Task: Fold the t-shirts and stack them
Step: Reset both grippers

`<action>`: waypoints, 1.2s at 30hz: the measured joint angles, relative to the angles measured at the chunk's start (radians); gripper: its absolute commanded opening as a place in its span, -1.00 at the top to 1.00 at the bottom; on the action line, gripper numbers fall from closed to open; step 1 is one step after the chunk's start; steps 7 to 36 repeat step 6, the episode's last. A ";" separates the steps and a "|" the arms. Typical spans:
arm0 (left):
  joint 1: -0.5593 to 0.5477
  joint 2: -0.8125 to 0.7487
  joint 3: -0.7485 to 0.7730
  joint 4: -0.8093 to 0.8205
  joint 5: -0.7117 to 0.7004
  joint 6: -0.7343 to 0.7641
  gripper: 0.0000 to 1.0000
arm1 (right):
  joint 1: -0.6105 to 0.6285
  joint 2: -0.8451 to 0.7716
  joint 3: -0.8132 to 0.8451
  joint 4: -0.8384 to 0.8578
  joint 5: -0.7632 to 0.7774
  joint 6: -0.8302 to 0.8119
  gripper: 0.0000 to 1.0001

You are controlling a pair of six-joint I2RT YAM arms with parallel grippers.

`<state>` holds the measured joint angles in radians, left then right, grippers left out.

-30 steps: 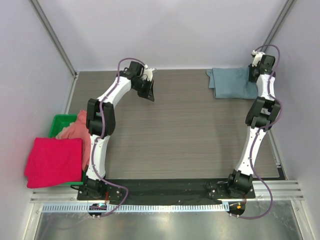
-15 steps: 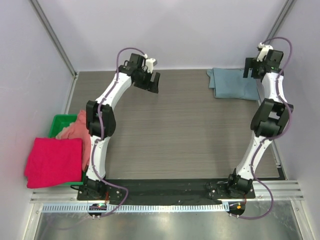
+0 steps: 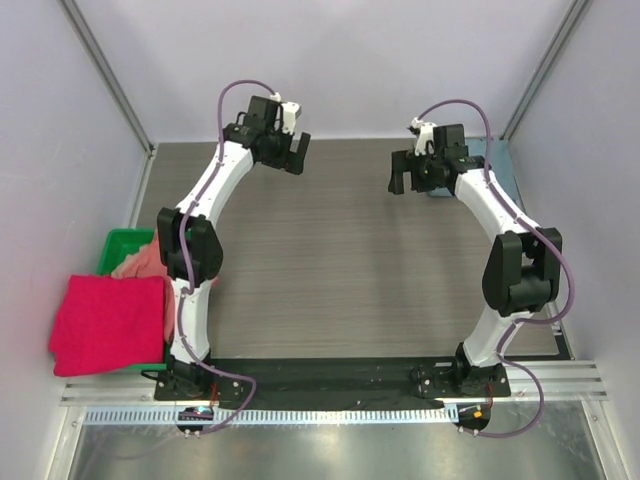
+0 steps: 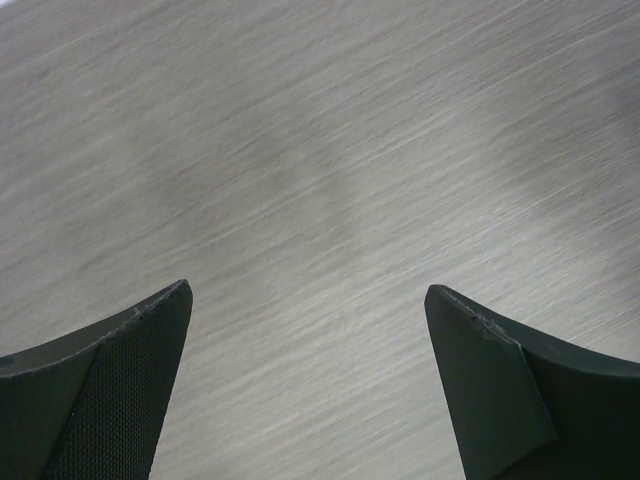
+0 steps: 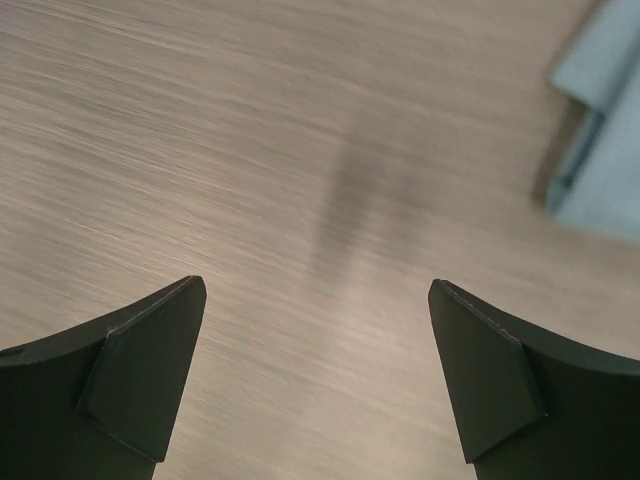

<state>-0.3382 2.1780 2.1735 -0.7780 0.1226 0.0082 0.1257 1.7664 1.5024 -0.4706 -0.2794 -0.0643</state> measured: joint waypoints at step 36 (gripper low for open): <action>0.045 -0.068 -0.070 -0.058 -0.021 0.001 -1.00 | -0.007 -0.006 -0.014 -0.053 0.117 0.045 -0.99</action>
